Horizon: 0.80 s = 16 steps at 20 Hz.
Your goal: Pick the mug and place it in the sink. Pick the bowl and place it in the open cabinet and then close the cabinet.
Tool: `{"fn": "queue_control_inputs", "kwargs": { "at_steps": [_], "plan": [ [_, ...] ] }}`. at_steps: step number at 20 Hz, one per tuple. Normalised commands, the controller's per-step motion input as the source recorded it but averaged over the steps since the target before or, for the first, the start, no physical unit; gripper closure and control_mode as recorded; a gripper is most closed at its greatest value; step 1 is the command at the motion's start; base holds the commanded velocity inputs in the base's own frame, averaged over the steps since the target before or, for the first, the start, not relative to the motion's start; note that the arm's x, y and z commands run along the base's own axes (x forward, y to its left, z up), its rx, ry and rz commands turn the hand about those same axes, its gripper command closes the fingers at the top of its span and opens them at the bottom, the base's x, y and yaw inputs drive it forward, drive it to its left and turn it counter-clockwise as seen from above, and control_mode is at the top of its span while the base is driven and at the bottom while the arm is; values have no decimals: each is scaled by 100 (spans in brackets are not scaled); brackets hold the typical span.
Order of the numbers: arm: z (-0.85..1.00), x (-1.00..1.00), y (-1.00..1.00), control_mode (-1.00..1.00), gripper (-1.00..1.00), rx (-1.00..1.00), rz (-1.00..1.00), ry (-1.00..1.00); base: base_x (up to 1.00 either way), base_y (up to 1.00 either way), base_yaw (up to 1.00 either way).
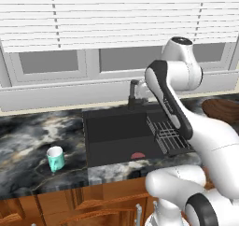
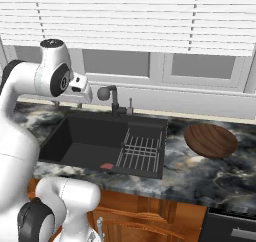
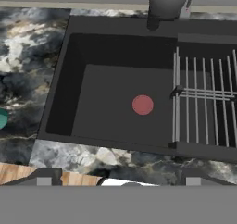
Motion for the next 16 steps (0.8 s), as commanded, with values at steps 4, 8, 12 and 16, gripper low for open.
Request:
{"fn": "queue_control_inputs", "kwargs": {
  "at_steps": [4,8,12,16],
  "plan": [
    [-2,-51,51,-100,-100,0,-6,-1,0,0,0],
    [-20,-53,54,-100,-100,1,-14,0,0,0,0],
    [-28,-22,54,-100,-100,12,-18,0,0,0,0],
    [-42,-21,53,-100,-100,11,-14,4,0,0,0]
  ]
}}
